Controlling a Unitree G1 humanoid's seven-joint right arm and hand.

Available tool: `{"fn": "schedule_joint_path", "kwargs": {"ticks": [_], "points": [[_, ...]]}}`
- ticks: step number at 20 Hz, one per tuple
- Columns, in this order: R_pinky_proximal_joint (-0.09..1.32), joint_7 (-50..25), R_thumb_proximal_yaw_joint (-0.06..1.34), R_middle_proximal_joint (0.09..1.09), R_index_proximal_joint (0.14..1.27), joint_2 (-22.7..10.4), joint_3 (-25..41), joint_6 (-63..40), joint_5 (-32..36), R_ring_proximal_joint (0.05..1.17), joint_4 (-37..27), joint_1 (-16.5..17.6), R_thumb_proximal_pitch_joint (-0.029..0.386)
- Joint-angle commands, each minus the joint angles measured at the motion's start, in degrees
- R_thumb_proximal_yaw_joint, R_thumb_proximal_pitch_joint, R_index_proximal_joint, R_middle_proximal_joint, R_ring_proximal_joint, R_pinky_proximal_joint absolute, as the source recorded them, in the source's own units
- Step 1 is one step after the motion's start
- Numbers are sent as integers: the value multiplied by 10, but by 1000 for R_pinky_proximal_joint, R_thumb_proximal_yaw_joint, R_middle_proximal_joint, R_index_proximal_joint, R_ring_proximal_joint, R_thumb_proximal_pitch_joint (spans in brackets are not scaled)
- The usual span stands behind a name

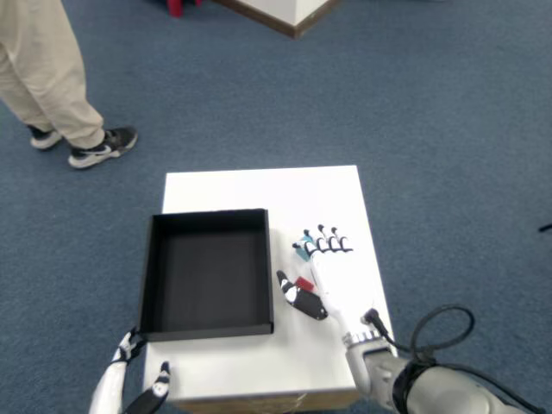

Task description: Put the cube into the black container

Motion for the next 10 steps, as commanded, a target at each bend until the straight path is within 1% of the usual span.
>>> {"fn": "schedule_joint_path", "kwargs": {"ticks": [1, 4, 10], "points": [[-47, -1, 533, 206, 460, -6, -22, 10, -12, 113, -3, -10, 124], [-46, 6, 541, 207, 463, -5, -33, 14, -29, 116, -3, 4, 120], [-48, 32, 539, 203, 459, -4, -55, 17, -51, 114, 12, 15, 114]]}}
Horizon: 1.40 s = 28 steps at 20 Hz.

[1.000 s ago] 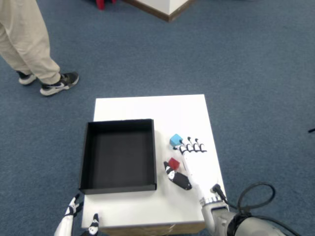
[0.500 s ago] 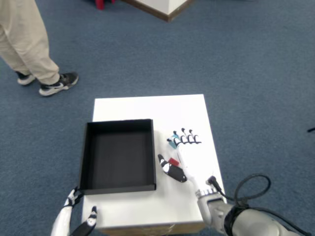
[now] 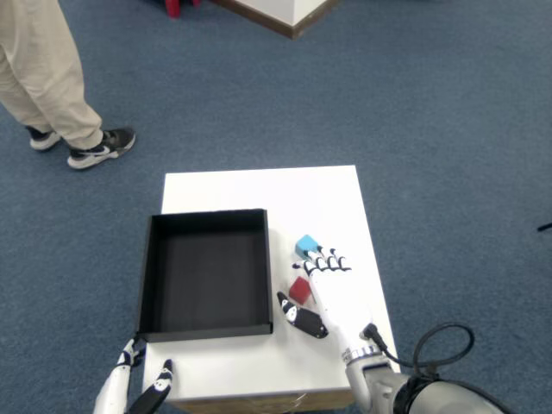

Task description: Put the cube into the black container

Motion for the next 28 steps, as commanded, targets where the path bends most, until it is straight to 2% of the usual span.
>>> {"fn": "schedule_joint_path", "kwargs": {"ticks": [1, 28], "points": [[-48, -6, 540, 204, 459, -6, -19, 4, -13, 115, 14, -19, 113], [-42, 42, 512, 203, 422, -5, -95, 30, -85, 122, 45, 4, 116]]}}
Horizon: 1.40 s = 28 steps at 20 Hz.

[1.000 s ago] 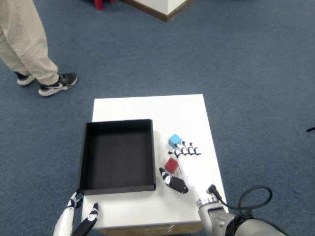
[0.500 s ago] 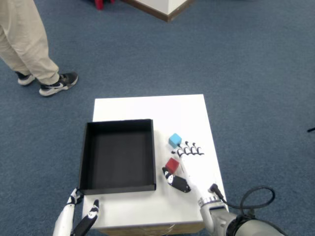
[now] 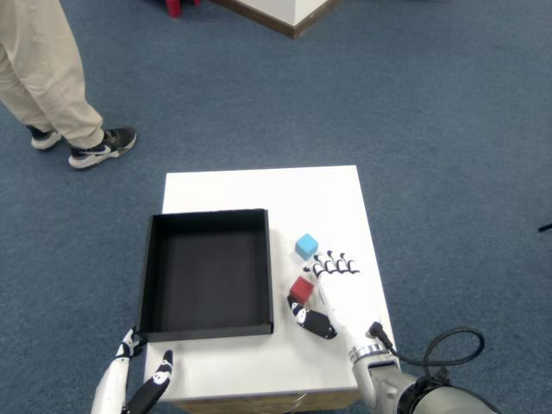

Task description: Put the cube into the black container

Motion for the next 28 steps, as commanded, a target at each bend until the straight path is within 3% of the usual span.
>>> {"fn": "schedule_joint_path", "kwargs": {"ticks": [1, 28], "points": [[-43, -10, 511, 203, 421, -5, -20, 10, -10, 122, 10, -16, 116], [-28, 55, 519, 206, 467, -1, -81, 11, -64, 132, 40, 9, 107]]}}
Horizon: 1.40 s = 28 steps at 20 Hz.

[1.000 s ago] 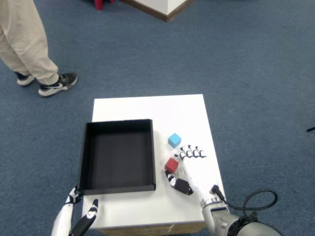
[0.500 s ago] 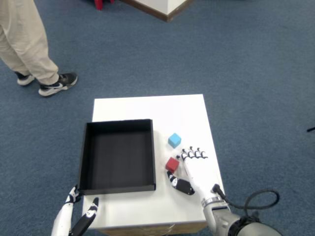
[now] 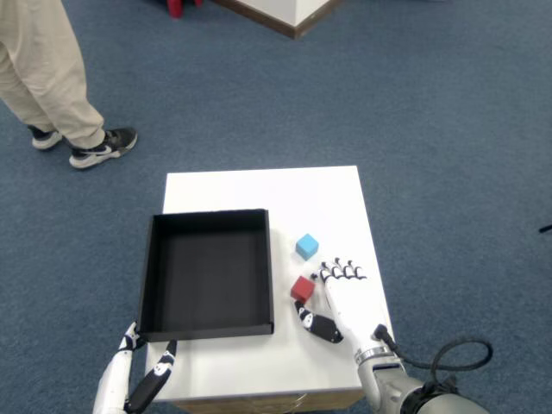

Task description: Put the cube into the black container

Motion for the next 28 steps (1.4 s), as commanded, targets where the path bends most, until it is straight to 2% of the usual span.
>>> {"fn": "schedule_joint_path", "kwargs": {"ticks": [1, 17, 28], "points": [[-27, 4, 517, 208, 469, -6, -8, 2, -11, 134, 7, -13, 106], [-32, 10, 512, 201, 479, -1, -54, -3, -54, 122, -6, -6, 124], [-45, -29, 480, 197, 494, 2, -91, -9, -98, 110, -35, -6, 139]]}}
